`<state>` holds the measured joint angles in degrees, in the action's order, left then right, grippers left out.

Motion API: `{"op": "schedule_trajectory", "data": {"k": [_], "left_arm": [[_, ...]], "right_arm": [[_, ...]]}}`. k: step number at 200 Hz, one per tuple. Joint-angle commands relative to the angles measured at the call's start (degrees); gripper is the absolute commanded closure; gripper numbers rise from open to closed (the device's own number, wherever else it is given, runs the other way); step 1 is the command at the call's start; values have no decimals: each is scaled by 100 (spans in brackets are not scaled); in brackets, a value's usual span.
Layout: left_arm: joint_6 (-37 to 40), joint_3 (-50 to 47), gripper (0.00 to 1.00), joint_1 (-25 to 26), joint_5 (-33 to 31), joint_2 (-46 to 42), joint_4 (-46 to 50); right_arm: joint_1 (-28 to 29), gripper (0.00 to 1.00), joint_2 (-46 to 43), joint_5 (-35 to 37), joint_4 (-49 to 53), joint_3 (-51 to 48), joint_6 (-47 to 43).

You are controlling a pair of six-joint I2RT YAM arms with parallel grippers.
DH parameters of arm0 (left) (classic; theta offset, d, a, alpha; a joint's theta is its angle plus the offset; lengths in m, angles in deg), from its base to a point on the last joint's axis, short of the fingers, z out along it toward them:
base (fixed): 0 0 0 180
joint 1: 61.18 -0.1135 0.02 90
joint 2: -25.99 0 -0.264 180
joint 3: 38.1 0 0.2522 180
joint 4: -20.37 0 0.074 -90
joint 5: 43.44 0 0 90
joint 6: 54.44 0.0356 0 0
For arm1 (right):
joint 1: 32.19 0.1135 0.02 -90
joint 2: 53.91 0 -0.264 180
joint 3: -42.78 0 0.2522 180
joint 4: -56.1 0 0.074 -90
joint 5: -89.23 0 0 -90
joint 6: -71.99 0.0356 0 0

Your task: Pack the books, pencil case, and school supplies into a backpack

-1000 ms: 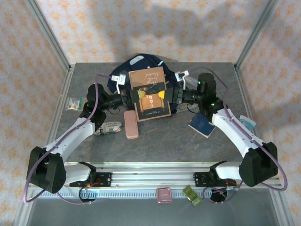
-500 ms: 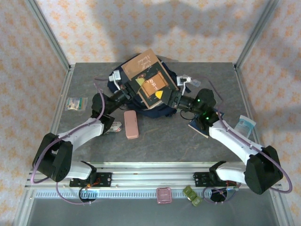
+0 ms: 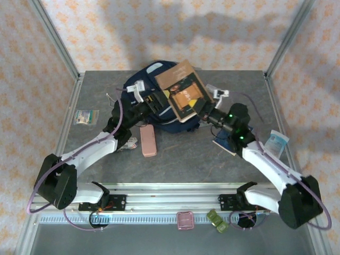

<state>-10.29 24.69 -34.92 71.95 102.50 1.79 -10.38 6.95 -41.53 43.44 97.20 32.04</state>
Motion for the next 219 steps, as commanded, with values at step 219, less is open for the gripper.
{"op": "schedule_trajectory", "data": {"k": [219], "left_arm": [[4680, 6602, 23, 933, -3320, 5816, 6297]], "right_arm": [[-1495, 100, -1536, 521, 1717, -177, -841]]}}
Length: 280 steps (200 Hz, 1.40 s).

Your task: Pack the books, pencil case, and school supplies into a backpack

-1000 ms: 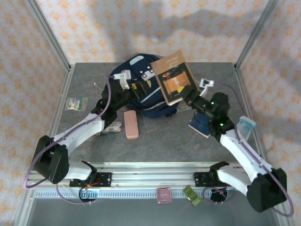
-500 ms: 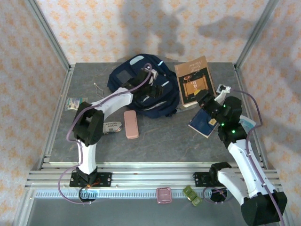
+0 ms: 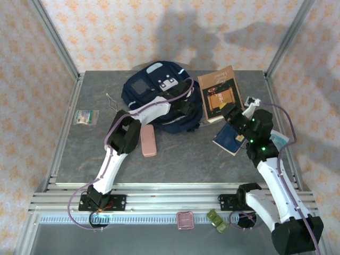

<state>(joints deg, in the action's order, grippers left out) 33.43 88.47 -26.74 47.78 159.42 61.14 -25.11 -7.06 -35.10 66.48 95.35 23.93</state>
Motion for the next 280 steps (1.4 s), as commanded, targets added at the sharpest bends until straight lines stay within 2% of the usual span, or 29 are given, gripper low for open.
{"op": "schedule_trajectory", "data": {"k": [1, 24, 61, 75, 84, 97, 142, 189, 210, 233, 256, 280], "left_arm": [[309, 224, 23, 116, -942, 132, 365], [389, 219, 32, 116, -1518, 277, 371], [554, 162, 37, 125, -1430, 479, 355], [580, 163, 66, 124, -1387, 559, 379], [591, 172, 78, 125, -1400, 570, 399], [591, 184, 100, 125, -1408, 511, 411], [609, 472, 100, 100, -1537, -307, 456], [743, 1330, 100, 11, -1655, -848, 737], [826, 1656, 100, 2, -1785, -897, 823], [837, 1769, 100, -32, -1786, -1006, 769], [855, 1788, 100, -42, -1866, -1081, 741], [929, 1788, 100, -45, -1961, -1199, 668]], "right_arm": [[-22, 100, -133, -124, -594, 6, -24], [-26, 100, -39, -201, -702, 35, 41], [-28, 100, 9, -237, -749, 13, 107], [-28, 100, -8, -208, -711, 17, 96], [-22, 100, -18, -174, -654, 22, 74], [-31, 100, -60, -78, -522, 30, 29], [-74, 100, -204, 227, 32, -125, -185], [-145, 100, -519, 382, -18, -715, 29], [-146, 100, -368, 141, -340, -906, 144], [-75, 100, 54, -620, -1210, -1081, 409], [214, 100, 372, -623, -1814, -1046, 491], [545, 100, 1213, -868, -2395, -752, 604]]}}
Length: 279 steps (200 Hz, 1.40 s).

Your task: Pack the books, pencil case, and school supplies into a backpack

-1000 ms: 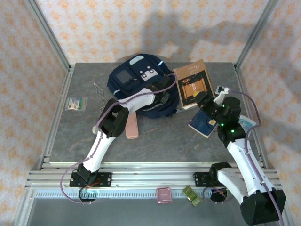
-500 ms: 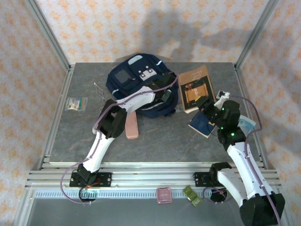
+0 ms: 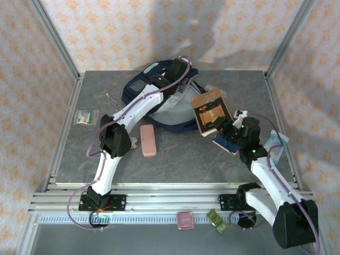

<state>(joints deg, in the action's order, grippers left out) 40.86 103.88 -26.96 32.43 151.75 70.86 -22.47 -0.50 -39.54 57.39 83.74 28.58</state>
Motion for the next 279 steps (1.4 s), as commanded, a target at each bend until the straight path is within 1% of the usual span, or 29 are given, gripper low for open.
{"op": "schedule_trajectory", "data": {"k": [1, 31, 58, 94, 111, 135, 142, 151, 178, 193, 198, 202, 209, 216, 227, 231, 239, 253, 265, 279], "left_arm": [[188, 247, 100, -26, -421, -439, -310], [237, 236, 100, -39, -455, -627, -389], [321, 230, 100, -47, -402, -795, -404], [314, 148, 100, -42, -349, -936, -404], [314, 77, 100, -36, -336, -997, -433], [288, -1, 100, -38, -305, -1062, -445], [272, -32, 100, -38, -279, -1090, -445], [237, -64, 100, -27, -250, -1099, -455], [73, -267, 100, -7, -44, -1140, -523], [17, -391, 100, 30, 23, -1156, -583], [7, -418, 100, 41, 29, -1150, -587], [-6, -442, 100, 48, 29, -1142, -596], [-24, -474, 100, 50, 20, -1137, -594], [-33, -514, 100, 52, 9, -1133, -601], [-30, -637, 100, 51, -36, -1155, -647], [-29, -690, 100, 50, -72, -1166, -682], [-22, -803, 100, 50, -140, -1198, -742], [-20, -987, 100, 50, -196, -1238, -842], [-19, -1121, 100, 51, -242, -1244, -893], [-36, -1236, 100, 58, -342, -1221, -939]], "right_arm": [[300, 100, 601, -427, -1508, 427, 143], [727, 100, 2002, -645, -2275, 1038, 301], [906, 100, 3180, -856, -2819, 1744, 500], [1092, 100, 5023, -1348, -3058, 3202, 756], [1179, 100, 5910, -1406, -2889, 4066, 811], [1225, 100, 7031, -1413, -2997, 5186, 1128], [1251, 100, 7358, -1415, -2888, 5581, 1178], [1299, 97, 7803, -1342, -2630, 6176, 1240], [1471, 91, 8827, -1212, -2448, 7536, 1633], [1570, 88, 9322, -1052, -1964, 8345, 1674], [1609, 85, 9503, -1002, -1689, 8657, 1656], [1619, 83, 9576, -987, -1561, 8779, 1652], [1642, 76, 9683, -958, -1315, 9015, 1647], [1648, 70, 9686, -908, -1176, 9049, 1616], [1639, 62, 9495, -854, -1035, 8847, 1407], [1639, 58, 9385, -787, -857, 8760, 1273], [1630, 52, 9126, -658, -538, 8541, 943], [1579, 47, 8566, -521, -280, 7914, 628], [1515, 45, 8155, -505, -329, 7399, 587], [1442, 44, 7710, -403, 185, 7024, 336]]}}
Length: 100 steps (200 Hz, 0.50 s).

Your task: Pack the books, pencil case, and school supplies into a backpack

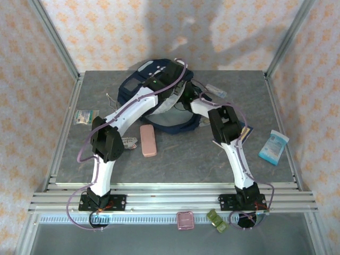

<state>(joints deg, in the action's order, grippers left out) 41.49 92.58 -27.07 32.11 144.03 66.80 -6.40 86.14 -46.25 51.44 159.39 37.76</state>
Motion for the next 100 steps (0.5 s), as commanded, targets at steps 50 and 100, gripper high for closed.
{"op": "schedule_trajectory", "data": {"k": [50, 100], "left_arm": [[-170, -672, 100, 37, -542, -495, -763], [-371, -662, 100, 46, -342, -545, -815]], "right_arm": [[-392, 35, -2400, 514, 1519, -2148, -1222], [-356, 44, -2023, 586, 1237, -2005, -971]]}}
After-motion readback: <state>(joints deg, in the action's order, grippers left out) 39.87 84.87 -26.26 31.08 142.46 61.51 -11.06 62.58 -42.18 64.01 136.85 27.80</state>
